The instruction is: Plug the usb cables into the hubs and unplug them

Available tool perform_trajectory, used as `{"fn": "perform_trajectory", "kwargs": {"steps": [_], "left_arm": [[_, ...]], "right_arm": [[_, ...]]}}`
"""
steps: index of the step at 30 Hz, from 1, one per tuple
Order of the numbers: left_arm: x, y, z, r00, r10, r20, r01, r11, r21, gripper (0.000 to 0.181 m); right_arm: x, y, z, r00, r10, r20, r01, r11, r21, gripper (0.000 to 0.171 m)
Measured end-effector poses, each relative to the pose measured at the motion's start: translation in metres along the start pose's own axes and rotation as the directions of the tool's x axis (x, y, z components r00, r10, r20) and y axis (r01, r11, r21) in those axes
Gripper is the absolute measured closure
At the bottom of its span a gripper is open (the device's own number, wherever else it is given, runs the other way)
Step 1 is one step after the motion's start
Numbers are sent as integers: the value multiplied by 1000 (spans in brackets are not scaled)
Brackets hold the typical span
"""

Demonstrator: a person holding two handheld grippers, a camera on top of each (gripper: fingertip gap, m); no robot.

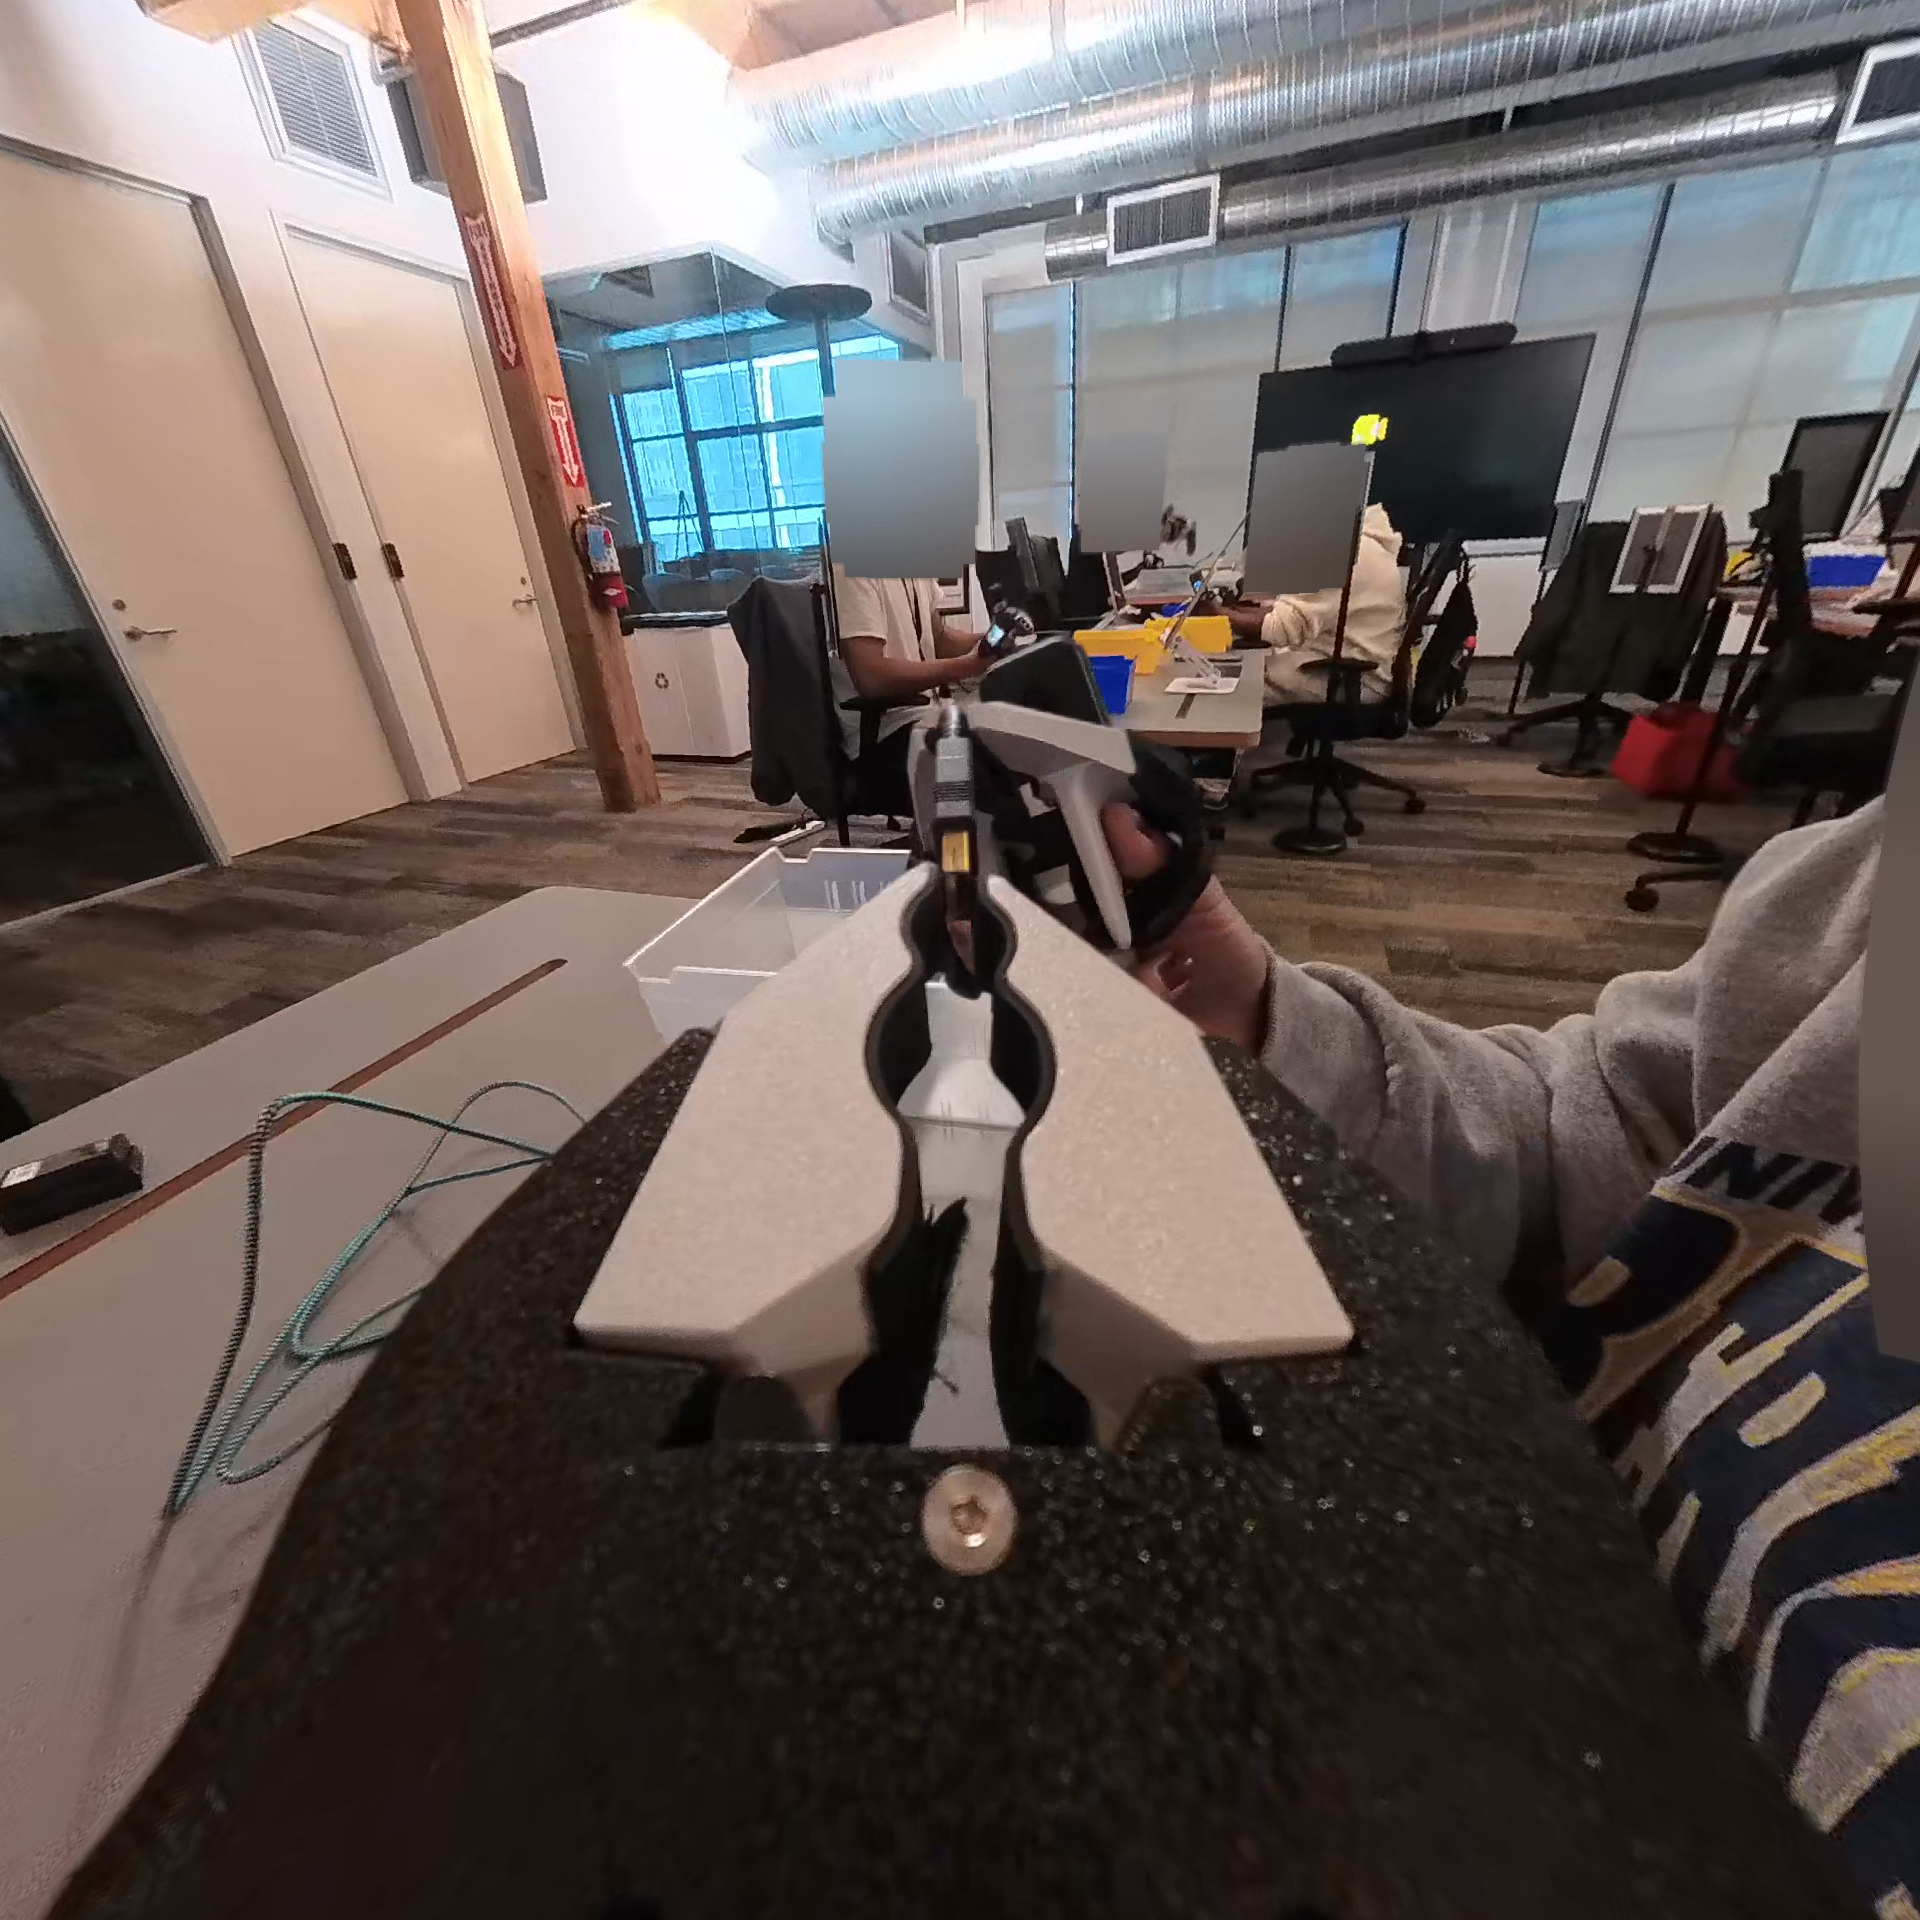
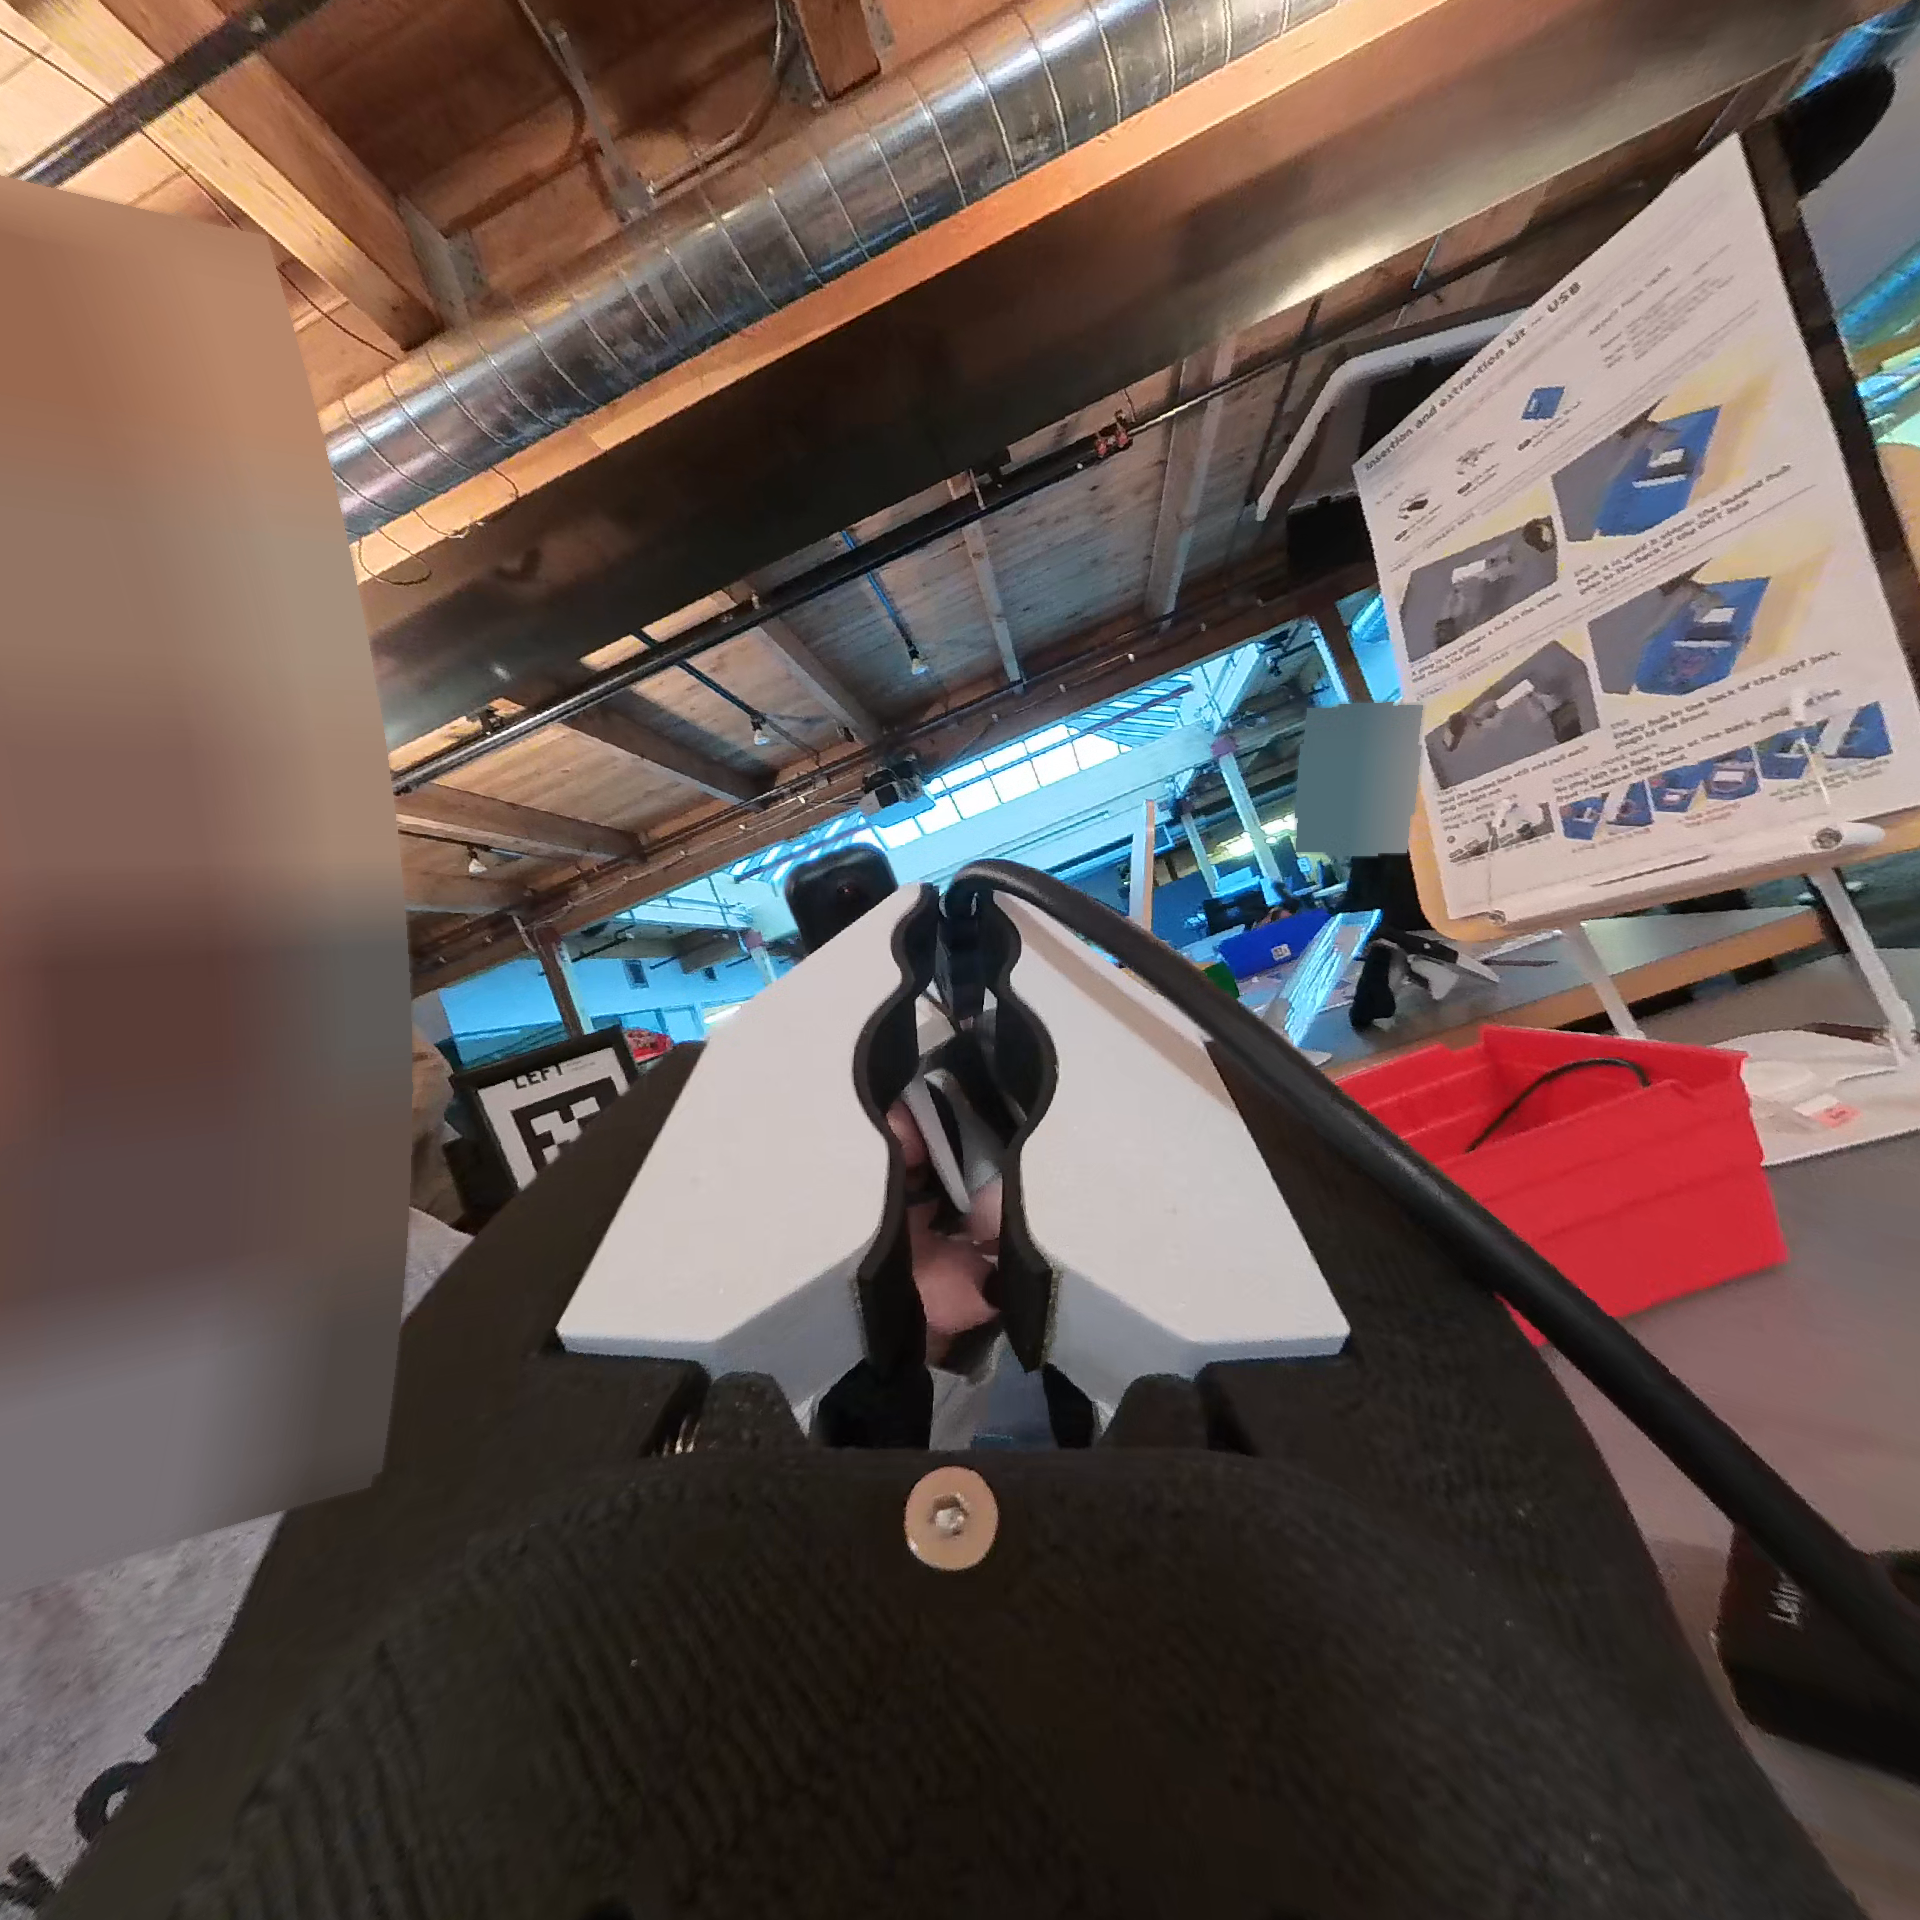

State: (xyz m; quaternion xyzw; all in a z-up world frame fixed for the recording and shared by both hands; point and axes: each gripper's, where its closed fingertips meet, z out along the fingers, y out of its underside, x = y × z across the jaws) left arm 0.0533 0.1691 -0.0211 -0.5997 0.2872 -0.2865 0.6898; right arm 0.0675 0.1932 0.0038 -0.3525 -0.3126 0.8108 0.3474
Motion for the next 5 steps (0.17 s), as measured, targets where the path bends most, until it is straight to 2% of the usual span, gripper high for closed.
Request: {"fn": "perform_trajectory", "kwargs": {"steps": [2, 5], "left_arm": [[1, -1, 1, 1000, -2, 3, 2, 1000, 18, 180], [10, -9, 5, 996, 84, 8, -84, 994, 68, 178]], "right_arm": [[1, -1, -1, 1000, 21, 2, -21, 1000, 4, 166], [1, -5, -3, 982, 176, 71, -179, 983, 37, 166]]}}
